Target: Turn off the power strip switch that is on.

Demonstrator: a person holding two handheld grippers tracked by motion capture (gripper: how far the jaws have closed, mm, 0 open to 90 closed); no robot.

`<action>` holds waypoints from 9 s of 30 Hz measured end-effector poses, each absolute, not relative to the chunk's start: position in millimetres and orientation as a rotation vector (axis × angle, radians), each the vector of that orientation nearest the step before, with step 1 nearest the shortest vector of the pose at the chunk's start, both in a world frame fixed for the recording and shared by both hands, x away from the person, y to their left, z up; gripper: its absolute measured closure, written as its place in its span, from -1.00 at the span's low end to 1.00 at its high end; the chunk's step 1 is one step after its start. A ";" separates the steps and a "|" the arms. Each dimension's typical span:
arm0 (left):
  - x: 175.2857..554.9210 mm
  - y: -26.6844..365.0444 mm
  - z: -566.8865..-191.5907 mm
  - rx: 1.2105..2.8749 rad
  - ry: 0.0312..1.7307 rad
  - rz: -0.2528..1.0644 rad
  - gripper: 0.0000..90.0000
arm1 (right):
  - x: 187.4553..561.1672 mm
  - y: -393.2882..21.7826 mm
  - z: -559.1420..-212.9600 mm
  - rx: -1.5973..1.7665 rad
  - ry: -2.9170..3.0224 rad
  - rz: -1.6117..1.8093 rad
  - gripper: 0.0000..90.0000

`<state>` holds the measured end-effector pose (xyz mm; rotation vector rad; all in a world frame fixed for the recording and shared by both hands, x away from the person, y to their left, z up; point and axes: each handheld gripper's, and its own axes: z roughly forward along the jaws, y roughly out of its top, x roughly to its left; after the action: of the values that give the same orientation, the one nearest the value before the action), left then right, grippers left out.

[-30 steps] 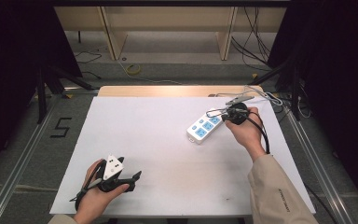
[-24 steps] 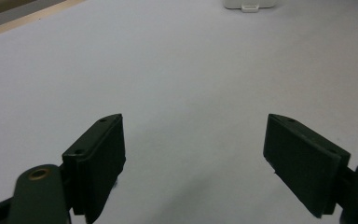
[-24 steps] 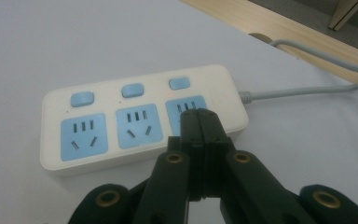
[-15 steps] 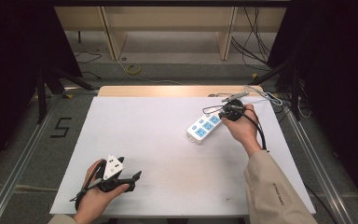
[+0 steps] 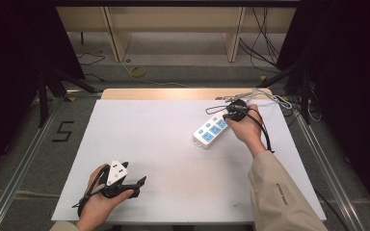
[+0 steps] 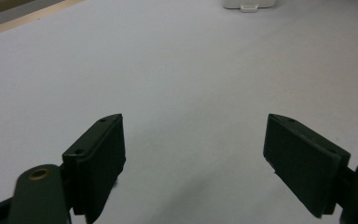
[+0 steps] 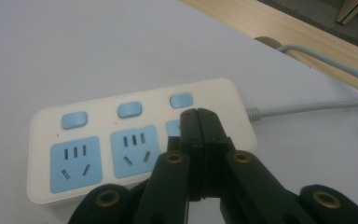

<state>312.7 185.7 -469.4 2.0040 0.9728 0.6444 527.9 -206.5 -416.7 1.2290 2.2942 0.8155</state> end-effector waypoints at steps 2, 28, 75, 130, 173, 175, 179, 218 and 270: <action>312.8 186.0 -469.3 2.004 0.974 0.645 -0.54 | 529.5 -206.3 -417.4 1.226 2.296 0.813 1.00; 313.2 186.8 -469.7 2.002 0.975 0.635 -0.54 | 562.0 -192.6 -425.5 1.260 2.333 0.768 1.00; 314.2 185.6 -470.3 2.006 0.967 0.631 -0.54 | 580.2 -173.7 -444.6 1.292 2.385 0.714 1.00; 314.1 185.1 -470.4 2.008 0.965 0.636 -0.54 | 579.8 -168.3 -445.6 1.247 2.389 0.654 1.00; 315.3 185.4 -471.0 2.004 0.971 0.625 -0.54 | 576.2 -174.2 -445.1 1.281 2.344 0.741 1.00; 315.5 185.4 -471.1 2.006 0.971 0.624 -0.54 | 575.3 -175.6 -445.2 1.275 2.347 0.744 1.00; 315.6 185.4 -471.4 2.002 0.974 0.624 -0.54 | 572.5 -178.7 -444.6 1.269 2.330 0.759 1.00; 315.6 185.1 -471.6 1.999 0.987 0.631 -0.54 | 504.3 -202.9 -429.7 1.193 2.306 0.887 1.00; 317.5 186.6 -472.1 2.000 1.005 0.639 -0.54 | 383.7 -230.2 -446.9 1.053 2.332 1.130 0.30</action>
<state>317.5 186.6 -472.1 1.9999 1.0045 0.6390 383.7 -230.2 -446.9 1.0528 2.3318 1.1303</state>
